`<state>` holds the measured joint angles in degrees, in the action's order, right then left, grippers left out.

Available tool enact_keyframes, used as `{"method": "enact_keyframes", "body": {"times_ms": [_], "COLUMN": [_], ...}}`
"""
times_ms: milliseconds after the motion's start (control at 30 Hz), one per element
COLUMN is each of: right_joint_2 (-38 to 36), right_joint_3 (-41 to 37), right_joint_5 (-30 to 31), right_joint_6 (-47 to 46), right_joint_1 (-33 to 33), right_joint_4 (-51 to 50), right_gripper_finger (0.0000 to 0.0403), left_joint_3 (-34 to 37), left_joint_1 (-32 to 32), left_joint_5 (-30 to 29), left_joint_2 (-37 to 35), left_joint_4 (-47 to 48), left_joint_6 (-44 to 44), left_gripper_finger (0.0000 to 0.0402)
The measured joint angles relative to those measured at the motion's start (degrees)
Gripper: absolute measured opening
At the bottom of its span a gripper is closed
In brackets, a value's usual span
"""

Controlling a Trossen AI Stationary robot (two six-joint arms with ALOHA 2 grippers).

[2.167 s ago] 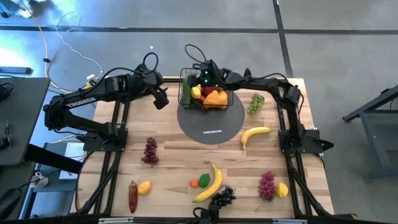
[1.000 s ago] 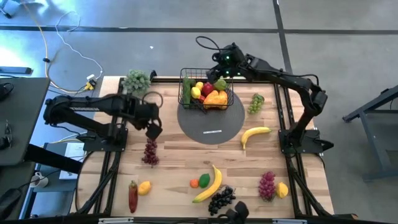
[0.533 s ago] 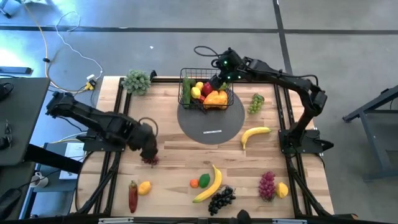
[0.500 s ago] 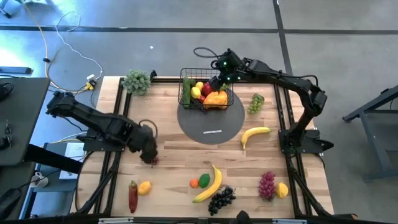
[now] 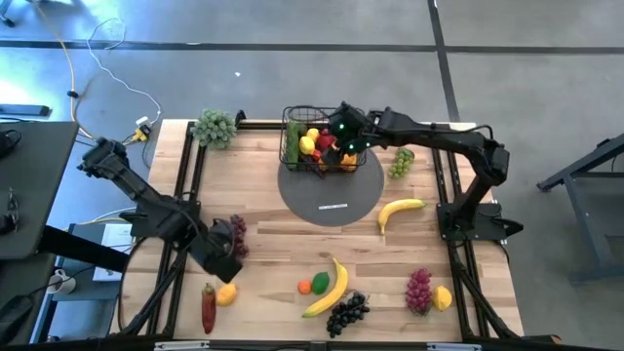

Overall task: Build produce basket
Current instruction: Put the lemon into the wire basket

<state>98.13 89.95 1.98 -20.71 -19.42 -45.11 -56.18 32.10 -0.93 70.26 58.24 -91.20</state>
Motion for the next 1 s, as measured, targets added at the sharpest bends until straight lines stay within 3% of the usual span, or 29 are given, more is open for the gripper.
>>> {"method": "enact_keyframes", "body": {"times_ms": [500,1000], "right_joint_2": [0.02,0.02], "right_joint_3": [0.00,0.00], "right_joint_5": [5.59,5.60], "right_joint_6": [-2.47,-3.32], "right_joint_1": [6.08,6.10], "right_joint_4": [-1.51,-3.43], "right_gripper_finger": [0.0231,0.0231], "left_joint_3": [0.00,0.00], "left_joint_1": [6.08,6.58], "left_joint_5": [3.34,5.87], "left_joint_2": [14.35,19.27], "left_joint_4": [-10.76,-12.37], "left_joint_6": [-2.00,-3.37], "left_gripper_finger": [0.0252,0.0252]}}
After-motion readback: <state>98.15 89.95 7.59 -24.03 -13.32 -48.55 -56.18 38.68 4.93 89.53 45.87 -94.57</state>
